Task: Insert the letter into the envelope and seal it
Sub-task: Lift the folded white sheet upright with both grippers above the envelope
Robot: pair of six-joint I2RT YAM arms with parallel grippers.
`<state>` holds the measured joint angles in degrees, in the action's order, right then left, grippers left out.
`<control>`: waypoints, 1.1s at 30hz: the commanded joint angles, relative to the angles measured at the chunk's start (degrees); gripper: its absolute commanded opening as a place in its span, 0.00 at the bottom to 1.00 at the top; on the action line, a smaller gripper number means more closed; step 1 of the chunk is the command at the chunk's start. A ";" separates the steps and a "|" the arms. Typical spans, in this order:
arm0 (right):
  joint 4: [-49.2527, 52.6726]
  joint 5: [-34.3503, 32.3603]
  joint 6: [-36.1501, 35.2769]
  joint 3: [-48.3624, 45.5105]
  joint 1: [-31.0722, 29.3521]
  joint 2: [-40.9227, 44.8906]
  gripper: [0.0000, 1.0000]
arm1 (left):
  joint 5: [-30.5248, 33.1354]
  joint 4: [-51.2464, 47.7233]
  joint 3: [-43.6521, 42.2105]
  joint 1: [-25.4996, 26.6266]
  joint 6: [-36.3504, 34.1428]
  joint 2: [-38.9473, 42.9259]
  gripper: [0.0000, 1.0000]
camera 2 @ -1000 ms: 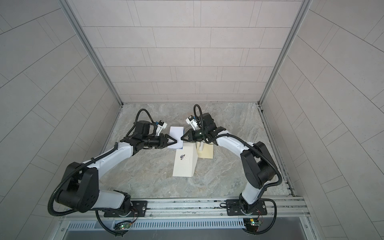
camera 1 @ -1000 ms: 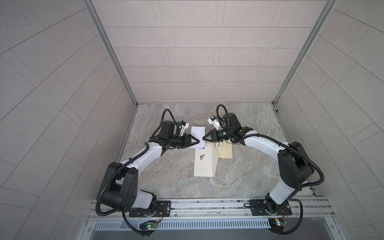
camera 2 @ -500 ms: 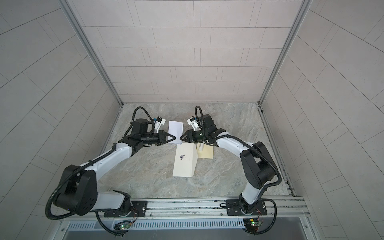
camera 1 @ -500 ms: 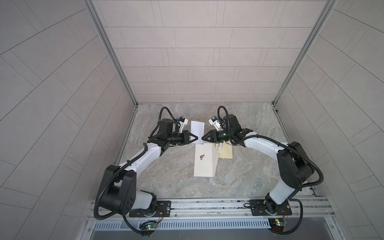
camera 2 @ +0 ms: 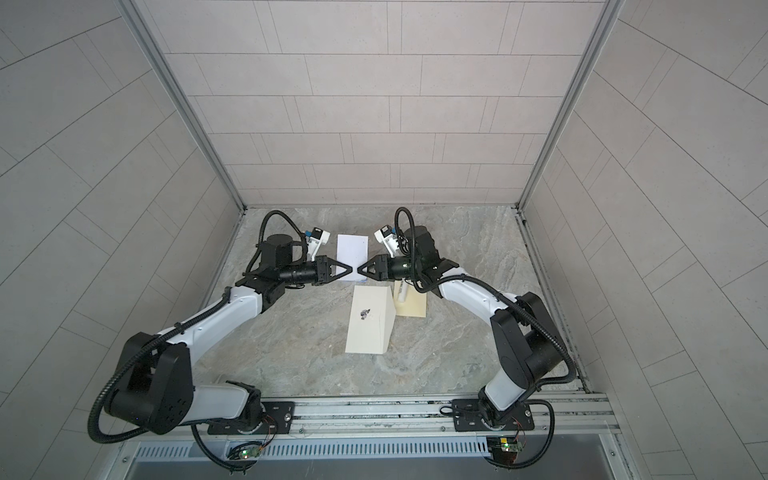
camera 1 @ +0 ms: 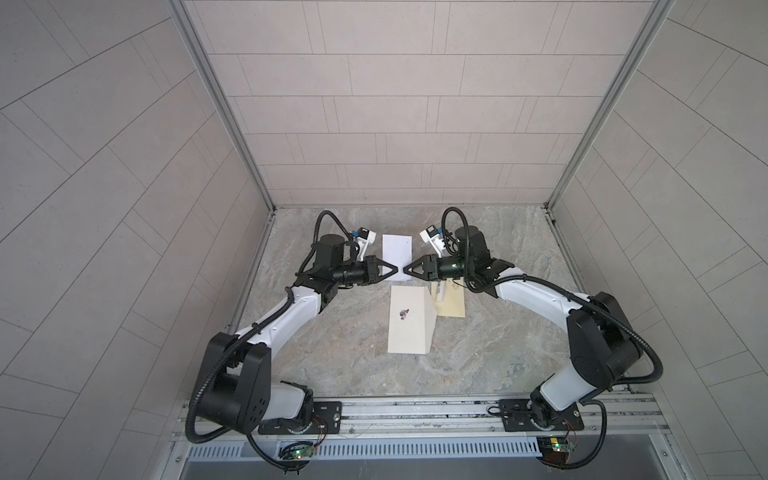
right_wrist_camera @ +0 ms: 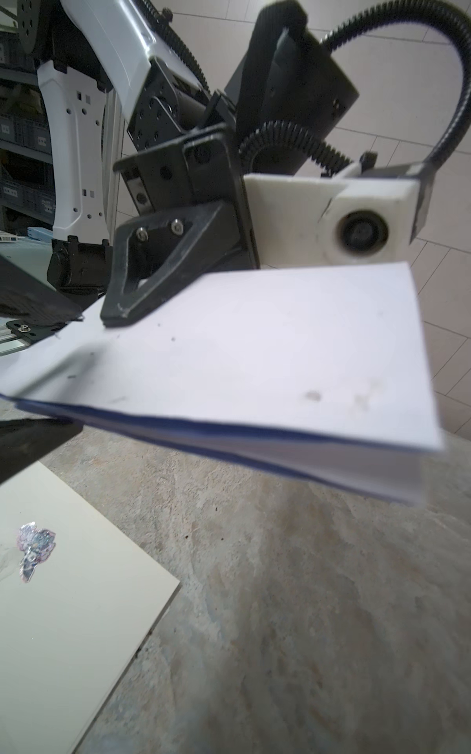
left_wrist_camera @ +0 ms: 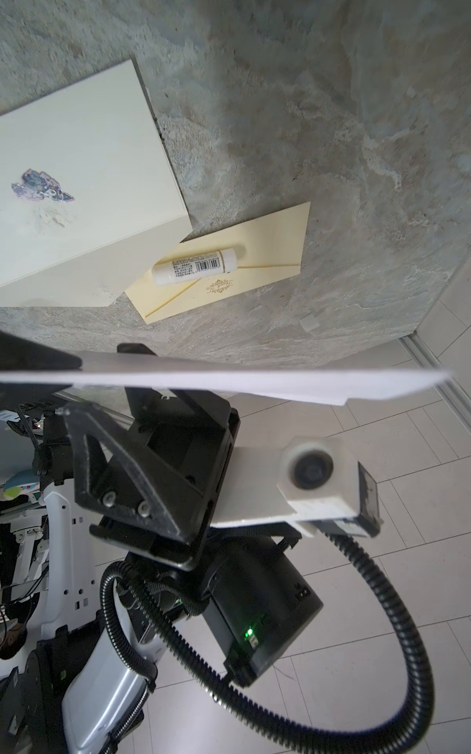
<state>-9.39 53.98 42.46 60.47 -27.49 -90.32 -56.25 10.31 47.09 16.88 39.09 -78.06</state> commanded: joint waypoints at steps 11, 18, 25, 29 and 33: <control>1.99 1.03 -2.42 1.33 2.37 1.82 0.42 | -6.33 9.54 -3.54 0.08 4.17 2.78 0.00; 1.22 5.67 -2.71 1.68 2.30 1.29 0.48 | -6.42 9.63 -3.76 0.13 4.23 3.54 0.00; -1.01 6.76 -2.64 1.91 0.00 2.17 0.47 | -7.71 11.75 -4.00 0.61 5.11 2.84 0.00; -4.36 6.47 -0.45 1.30 -0.11 2.72 0.43 | -8.08 11.77 -4.21 0.74 4.90 2.74 0.00; -4.11 4.63 -0.44 1.06 -0.08 4.56 0.30 | -6.41 6.73 -4.07 0.80 1.25 3.25 0.00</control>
<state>-11.03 59.37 41.91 60.51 -27.53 -89.12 -62.65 19.27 43.55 17.30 43.20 -75.64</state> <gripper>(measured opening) 0.333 0.046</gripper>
